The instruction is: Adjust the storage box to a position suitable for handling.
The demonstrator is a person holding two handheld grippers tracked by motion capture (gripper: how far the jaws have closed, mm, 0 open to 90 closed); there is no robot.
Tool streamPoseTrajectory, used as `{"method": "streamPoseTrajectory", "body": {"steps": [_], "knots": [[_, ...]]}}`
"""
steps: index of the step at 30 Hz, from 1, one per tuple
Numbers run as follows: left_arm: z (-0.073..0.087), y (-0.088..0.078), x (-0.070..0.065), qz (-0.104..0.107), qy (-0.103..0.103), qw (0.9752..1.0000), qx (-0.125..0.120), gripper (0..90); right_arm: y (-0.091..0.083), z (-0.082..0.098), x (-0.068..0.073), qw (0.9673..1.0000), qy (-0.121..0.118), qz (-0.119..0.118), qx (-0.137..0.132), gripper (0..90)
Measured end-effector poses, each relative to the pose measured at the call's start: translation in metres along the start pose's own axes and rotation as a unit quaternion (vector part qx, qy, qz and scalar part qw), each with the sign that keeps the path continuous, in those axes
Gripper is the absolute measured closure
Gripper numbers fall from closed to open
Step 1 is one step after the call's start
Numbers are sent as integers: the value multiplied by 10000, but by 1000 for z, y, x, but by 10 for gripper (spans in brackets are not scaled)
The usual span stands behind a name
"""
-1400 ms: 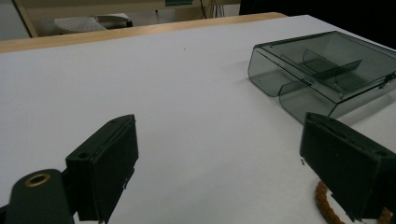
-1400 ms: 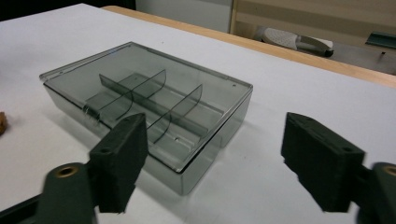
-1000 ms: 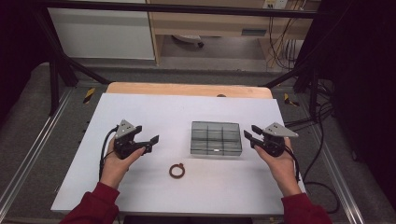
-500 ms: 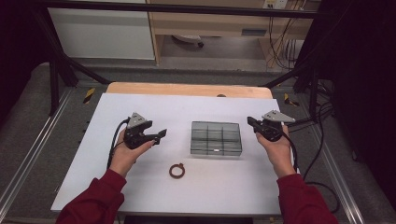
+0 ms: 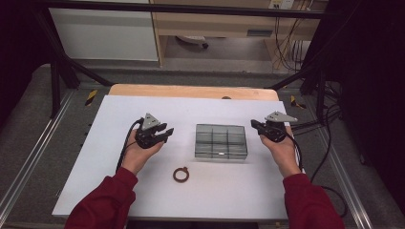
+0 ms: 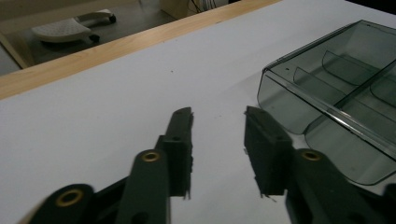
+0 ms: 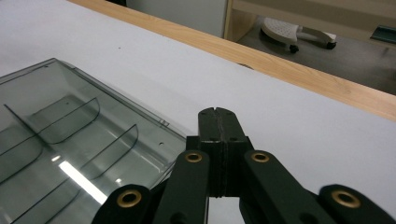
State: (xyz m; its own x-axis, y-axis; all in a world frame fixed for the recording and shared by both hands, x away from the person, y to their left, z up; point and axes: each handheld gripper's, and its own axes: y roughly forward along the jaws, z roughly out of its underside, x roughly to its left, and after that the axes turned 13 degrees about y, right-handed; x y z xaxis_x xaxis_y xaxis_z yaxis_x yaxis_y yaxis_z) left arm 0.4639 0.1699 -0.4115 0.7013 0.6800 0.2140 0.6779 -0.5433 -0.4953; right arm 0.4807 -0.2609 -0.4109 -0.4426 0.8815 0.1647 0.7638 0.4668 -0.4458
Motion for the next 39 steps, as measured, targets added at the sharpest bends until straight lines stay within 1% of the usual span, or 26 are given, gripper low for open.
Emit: {"method": "streamPoseTrajectory", "body": {"steps": [2,3,5,8,9,11,14,18,20,21,23,24,26,28,31,32,35,39], "knots": [[0,8,1,21,59,10000,74,732,7,-2,-3,10000,6,-9,12,900],[-1,11,1,92,65,9999,113,770,10,-3,-5,10000,31,2,46,900],[-2,17,0,147,109,9997,160,816,15,-4,-9,10000,14,38,80,900],[-5,23,-2,215,98,9995,191,874,21,-5,-15,10000,-12,1,84,900],[-6,25,-3,233,116,9994,211,892,24,-4,-19,9999,-5,8,127,900],[-9,29,-7,272,160,9992,243,895,25,-3,-21,9999,23,-14,140,900],[-13,33,-14,380,207,9987,262,897,30,1,-22,9998,-21,-31,211,900],[-14,40,-22,502,198,9978,380,897,35,5,-23,9996,33,-71,283,900],[-14,43,-25,567,180,9973,425,897,38,7,-23,9993,-13,-112,366,900],[-13,44,-26,604,191,9969,458,897,40,8,-22,9990,-38,-175,407,900],[-12,46,-30,680,174,9961,536,897,45,12,-20,9981,-156,-275,523,900],[-11,46,-32,692,181,9958,563,897,45,12,-20,9981,-156,-275,523,900],[-9,47,-35,710,121,9955,619,897,49,17,-18,9970,-192,-300,690,900],[-7,49,-39,751,69,9947,696,897,50,18,-18,9965,-235,-299,740,900],[-5,51,-45,830,114,9937,749,897,51,21,-16,9952,-349,-327,848,900],[-5,52,-47,858,161,9931,778,897,51,22,-14,9942,-437,-360,915,900],[-5,52,-52,899,240,9924,809,897,50,22,-14,9938,-482,-336,940,900],[-5,54,-56,954,187,9925,736,897,50,21,-14,9930,-626,-353,937,900]]}}
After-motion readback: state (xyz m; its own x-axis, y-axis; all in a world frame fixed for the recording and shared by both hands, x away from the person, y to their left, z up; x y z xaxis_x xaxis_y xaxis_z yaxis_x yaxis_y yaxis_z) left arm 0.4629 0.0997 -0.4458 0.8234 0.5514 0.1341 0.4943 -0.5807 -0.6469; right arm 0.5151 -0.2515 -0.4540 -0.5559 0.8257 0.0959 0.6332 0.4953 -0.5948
